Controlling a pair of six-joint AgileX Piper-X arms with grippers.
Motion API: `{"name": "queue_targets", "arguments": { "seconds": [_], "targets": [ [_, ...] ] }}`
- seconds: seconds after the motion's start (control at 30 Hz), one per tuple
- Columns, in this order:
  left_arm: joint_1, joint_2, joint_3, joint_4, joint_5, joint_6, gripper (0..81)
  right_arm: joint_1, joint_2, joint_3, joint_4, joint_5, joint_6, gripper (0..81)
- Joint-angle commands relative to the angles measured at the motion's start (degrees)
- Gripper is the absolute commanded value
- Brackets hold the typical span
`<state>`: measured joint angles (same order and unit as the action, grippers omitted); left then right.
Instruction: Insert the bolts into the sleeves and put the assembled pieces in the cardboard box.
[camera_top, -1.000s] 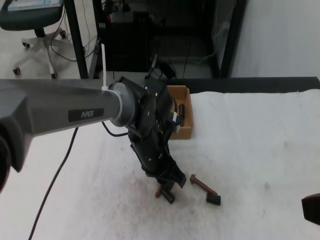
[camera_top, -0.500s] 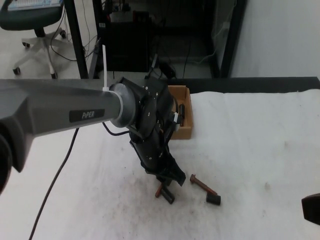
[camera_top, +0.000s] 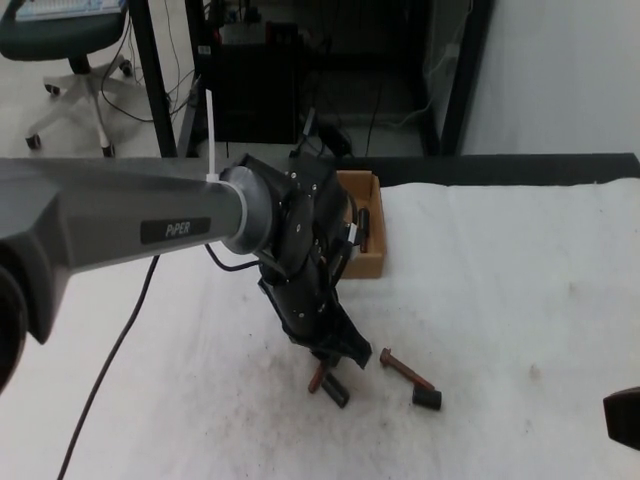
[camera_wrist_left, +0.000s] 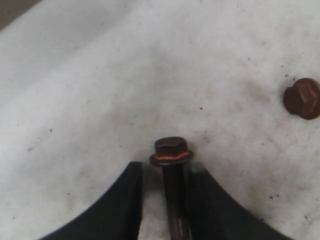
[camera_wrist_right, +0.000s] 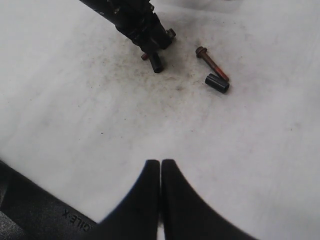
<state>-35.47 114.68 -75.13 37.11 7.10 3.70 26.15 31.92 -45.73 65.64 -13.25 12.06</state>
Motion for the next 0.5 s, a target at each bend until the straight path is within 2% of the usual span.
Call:
{"name": "queue_targets", "arguments": {
  "seconds": [0.0,0.07,0.37,0.47],
  "targets": [
    [-0.06,2.1,0.16,-0.44,-0.68,-0.33,11.0,-0.14,-0.34,-0.03,0.18,-0.4,-0.27,0.8],
    [-0.06,2.1,0.16,-0.44,-0.68,-0.33,0.5,-0.14,-0.34,-0.03,0.18,-0.4,-0.27,0.8],
    [-0.06,-0.94,0.16,1.58,-0.87,-3.35,0.1,-0.14,-0.34,-0.03,0.18,-0.04,-1.78,0.8],
    [0.18,-5.17,0.16,3.48,-2.42,-3.14,0.1,-0.14,-0.22,-0.03,0.0,6.81,-2.91,0.8]
  ]
}}
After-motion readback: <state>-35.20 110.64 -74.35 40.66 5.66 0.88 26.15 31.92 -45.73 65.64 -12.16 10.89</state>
